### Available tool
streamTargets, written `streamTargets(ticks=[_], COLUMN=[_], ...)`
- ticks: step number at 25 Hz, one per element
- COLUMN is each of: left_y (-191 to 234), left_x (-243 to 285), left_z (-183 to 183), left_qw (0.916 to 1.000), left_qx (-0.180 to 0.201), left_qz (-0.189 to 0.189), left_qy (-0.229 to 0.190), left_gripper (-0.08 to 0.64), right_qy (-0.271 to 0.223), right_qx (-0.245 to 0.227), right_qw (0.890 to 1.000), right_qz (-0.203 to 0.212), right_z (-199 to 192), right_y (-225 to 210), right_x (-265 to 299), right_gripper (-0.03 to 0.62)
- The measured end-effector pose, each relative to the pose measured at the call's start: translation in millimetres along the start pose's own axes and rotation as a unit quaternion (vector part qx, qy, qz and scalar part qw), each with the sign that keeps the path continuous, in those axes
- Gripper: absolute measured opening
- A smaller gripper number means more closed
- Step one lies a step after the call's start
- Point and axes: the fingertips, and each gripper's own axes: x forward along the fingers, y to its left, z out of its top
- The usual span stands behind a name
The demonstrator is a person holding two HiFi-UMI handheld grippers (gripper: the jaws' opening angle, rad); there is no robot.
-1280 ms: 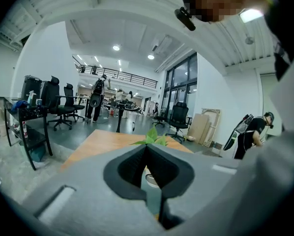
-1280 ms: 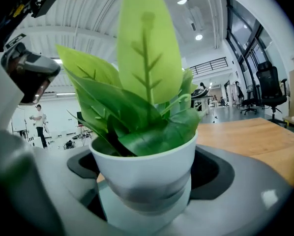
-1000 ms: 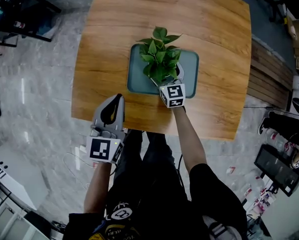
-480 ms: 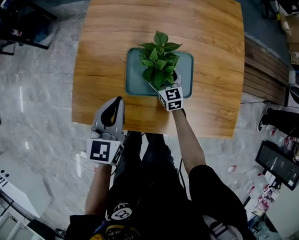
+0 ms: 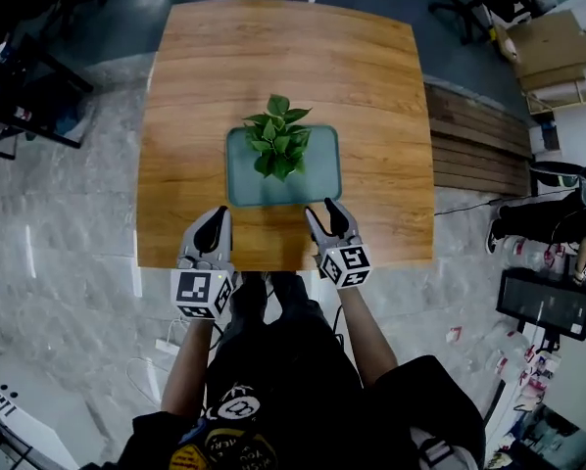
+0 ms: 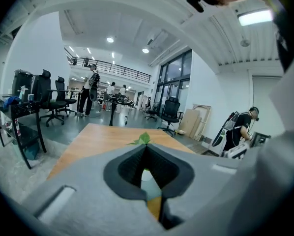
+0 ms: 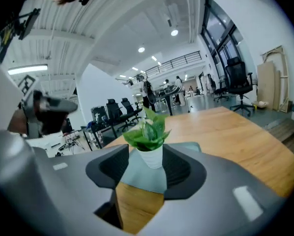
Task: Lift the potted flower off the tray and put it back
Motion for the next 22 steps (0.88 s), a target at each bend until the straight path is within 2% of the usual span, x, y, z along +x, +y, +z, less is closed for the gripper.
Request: streamTargets(ticks=[2, 3, 4, 8, 11, 13, 22], left_y=[-9, -14, -18, -39, -63, -75, -93], left_x=[-5, -8, -12, -28, -48, -57, -79], left_z=[1, 4, 8, 33, 71, 89, 133], left_qw=[1.0, 0.9999, 0.9998, 0.9988, 0.9971, 0.9958, 0.9909], left_qx=[-0.002, -0.004, -0.005, -0.003, 0.015, 0.033, 0.047], left_qz=[-0.008, -0.013, -0.02, -0.044, -0.056, -0.058, -0.065], left_qy=[0.001, -0.001, -0.003, -0.021, -0.049, -0.062, -0.108], left_gripper=[-0.002, -0.002, -0.002, -0.002, -0.002, -0.002, -0.002], right_qy=[-0.029, -0.041, -0.054, -0.116, -0.135, -0.138, -0.133], right_qx=[-0.024, -0.042, -0.055, -0.06, -0.063, -0.061, -0.057], right_qw=[0.999, 0.998, 0.996, 0.99, 0.987, 0.986, 0.988], right_qz=[-0.024, -0.039, -0.051, -0.058, -0.063, -0.067, -0.052], right_z=[36, 54, 71, 129, 157, 166, 180], right_y=[14, 21, 29, 55, 67, 69, 74], right_x=[-39, -55, -69, -115, -139, -147, -147], right_gripper=[0.154, 0.059, 0.003, 0.003, 0.003, 0.002, 0.002])
